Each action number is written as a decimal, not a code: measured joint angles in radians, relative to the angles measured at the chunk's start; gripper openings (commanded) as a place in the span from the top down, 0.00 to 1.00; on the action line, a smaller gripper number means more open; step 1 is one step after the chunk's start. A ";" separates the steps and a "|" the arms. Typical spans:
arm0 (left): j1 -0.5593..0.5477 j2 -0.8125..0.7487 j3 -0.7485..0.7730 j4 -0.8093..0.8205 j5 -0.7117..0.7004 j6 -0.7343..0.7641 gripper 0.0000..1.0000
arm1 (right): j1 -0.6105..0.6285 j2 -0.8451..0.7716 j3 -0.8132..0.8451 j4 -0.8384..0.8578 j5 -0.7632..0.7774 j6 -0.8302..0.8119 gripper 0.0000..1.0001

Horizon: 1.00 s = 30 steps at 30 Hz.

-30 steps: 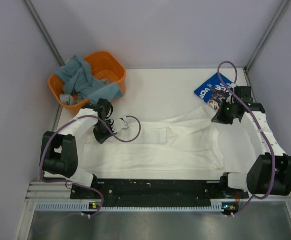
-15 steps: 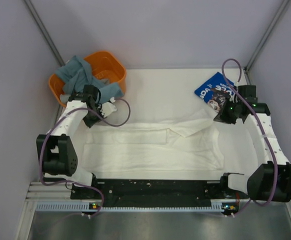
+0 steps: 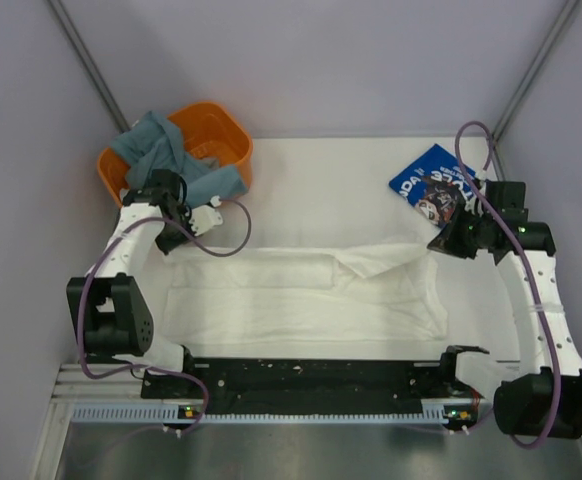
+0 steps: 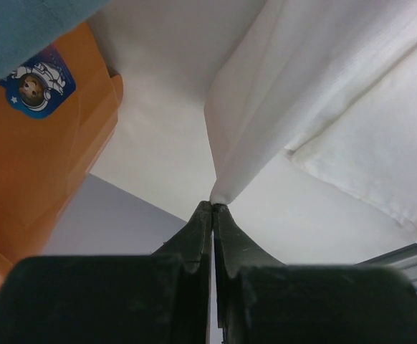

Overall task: Fold and stack the t-shirts
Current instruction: Fold the other side of the tshirt into a rectangle

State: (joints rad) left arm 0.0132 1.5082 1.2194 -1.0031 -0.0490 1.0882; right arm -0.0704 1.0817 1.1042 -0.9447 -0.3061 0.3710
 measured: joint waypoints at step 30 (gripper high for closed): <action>0.001 0.052 -0.191 -0.018 -0.034 0.116 0.51 | 0.000 -0.134 -0.175 -0.109 -0.038 0.046 1.00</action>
State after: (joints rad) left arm 0.0139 1.5600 1.0286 -1.0206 -0.0830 1.2037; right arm -0.0704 0.9478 0.9291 -1.0534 -0.3443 0.4168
